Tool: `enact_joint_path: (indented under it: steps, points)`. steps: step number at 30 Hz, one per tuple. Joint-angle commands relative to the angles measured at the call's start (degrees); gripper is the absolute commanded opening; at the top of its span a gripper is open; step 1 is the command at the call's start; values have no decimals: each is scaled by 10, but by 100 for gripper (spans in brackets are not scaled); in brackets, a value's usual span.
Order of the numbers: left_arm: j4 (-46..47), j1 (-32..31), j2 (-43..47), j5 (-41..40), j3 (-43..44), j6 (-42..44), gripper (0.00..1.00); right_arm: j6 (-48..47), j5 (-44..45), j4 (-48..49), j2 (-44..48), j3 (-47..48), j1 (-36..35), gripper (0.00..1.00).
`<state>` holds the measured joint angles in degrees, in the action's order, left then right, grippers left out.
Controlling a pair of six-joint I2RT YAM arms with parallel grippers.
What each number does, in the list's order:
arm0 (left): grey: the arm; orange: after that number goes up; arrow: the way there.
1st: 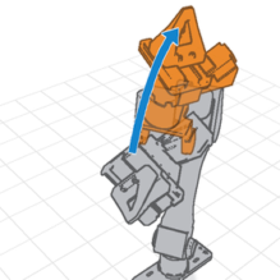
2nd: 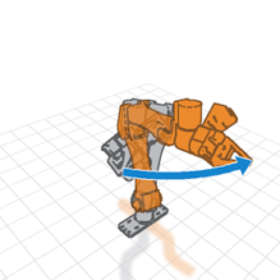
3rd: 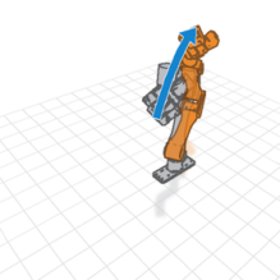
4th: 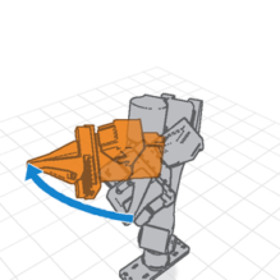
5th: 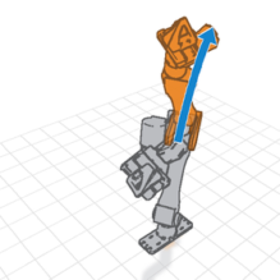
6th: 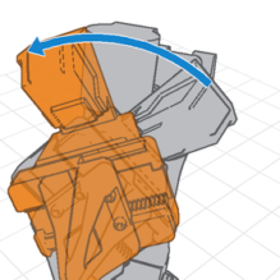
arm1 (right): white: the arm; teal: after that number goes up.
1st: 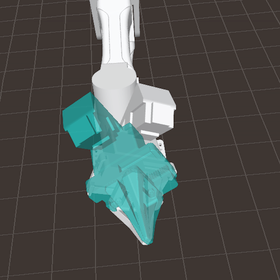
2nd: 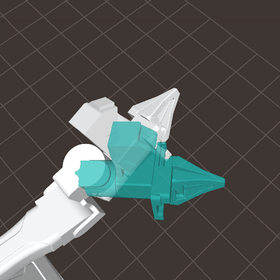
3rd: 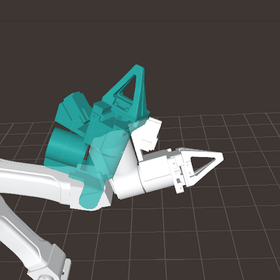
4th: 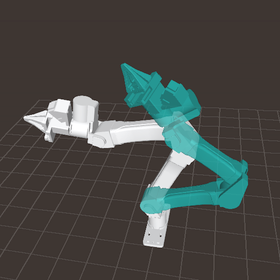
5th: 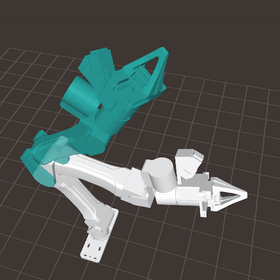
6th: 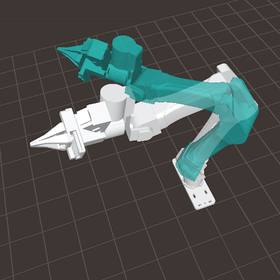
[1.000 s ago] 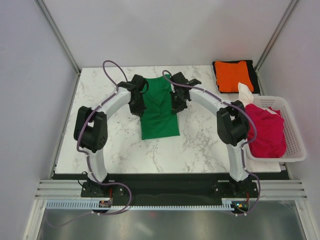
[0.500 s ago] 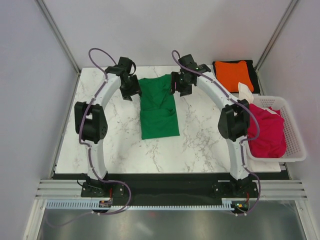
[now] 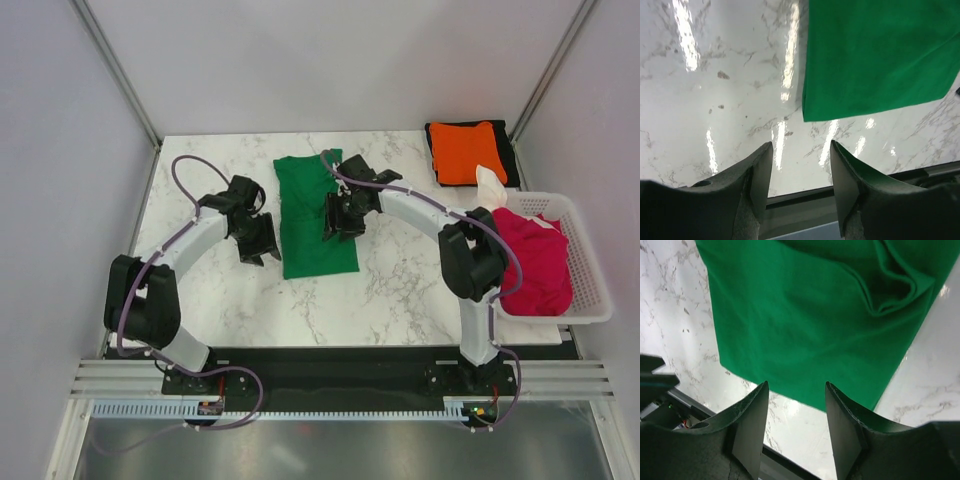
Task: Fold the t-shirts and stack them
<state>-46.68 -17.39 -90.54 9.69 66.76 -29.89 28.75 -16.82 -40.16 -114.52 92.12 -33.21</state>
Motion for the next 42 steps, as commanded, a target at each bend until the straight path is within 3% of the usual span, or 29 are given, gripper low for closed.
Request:
enact_joint_path:
  steps: [1,7,13,15,19,24,28,34,42]
  points:
    - [41,-6,49,26,-42,-3,56,0,-20,36,-39,47,8,56]
    - [26,-6,140,23,-105,18,56,-21,3,16,-119,116,22,56]
    - [7,-6,186,26,-129,20,56,-63,56,-70,-241,304,56,56]
    - [7,-6,192,28,-131,17,56,-68,76,-99,-258,391,66,56]
    - [11,-6,188,34,-130,6,56,-73,101,-97,-224,440,82,59]
    - [49,-8,176,55,-137,-9,57,-77,86,-21,-91,260,81,66]
    - [96,-19,168,84,-154,-31,60,-62,68,22,36,39,82,67]
    - [181,-27,130,123,-188,-60,61,-15,-25,102,123,-181,81,66]
    - [272,-34,105,123,-225,-89,62,0,-66,170,94,-242,82,61]
